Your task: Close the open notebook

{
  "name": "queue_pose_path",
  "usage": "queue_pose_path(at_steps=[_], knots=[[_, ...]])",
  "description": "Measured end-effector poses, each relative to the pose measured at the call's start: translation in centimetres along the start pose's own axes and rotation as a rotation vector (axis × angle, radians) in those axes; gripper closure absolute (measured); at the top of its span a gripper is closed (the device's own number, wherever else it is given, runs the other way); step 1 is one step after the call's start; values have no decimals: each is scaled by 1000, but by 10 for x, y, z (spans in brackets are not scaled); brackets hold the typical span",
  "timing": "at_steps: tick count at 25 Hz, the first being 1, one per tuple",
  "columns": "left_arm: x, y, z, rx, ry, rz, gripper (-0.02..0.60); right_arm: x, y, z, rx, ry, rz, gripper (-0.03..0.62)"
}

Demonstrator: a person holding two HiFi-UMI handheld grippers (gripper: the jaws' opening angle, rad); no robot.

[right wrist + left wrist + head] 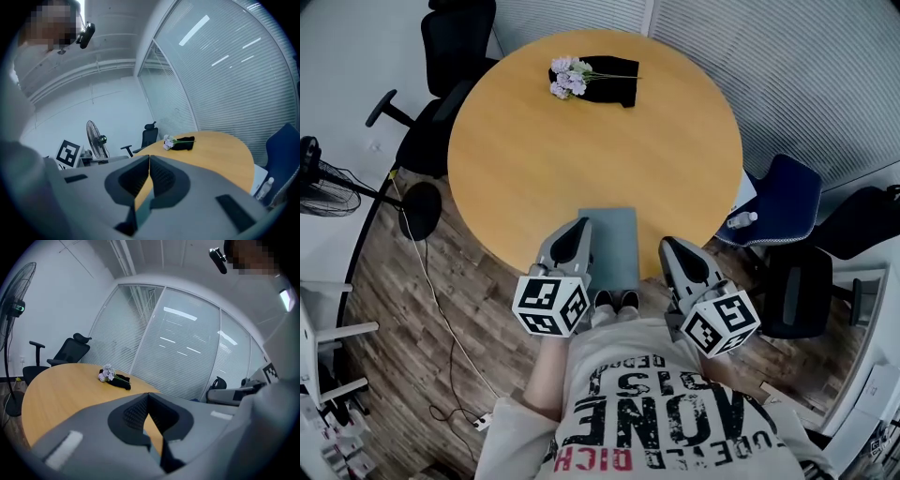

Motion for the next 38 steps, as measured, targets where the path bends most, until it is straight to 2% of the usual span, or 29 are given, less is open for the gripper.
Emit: queue_pose_path(at_steps=[15,19,27,33,38], knots=[[-33,-13,50,83,-103,-26,571,12,12,28,-60,-78,-19,582],[-40,-14,52,117,-105,-16,572,13,19,36,-89,-93,-10,582],[-50,-20,59,95,-120,-35,571,13,31,49,-123,-108,1,582],[-54,-26,62,162,-105,-15,571,11,38,51,-117,-105,21,582],[-57,-28,63,176,-104,7,571,7,43,58,-109,-123,49,582]])
Point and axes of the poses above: the fingertips, and each gripper's own axes: x forward along the fingers, y to its left, z out of its top, the point moved 1 cm from there along -x, backward along the fingers, and after that the axes turned 9 degrees about -z, right-handed, at the moved point
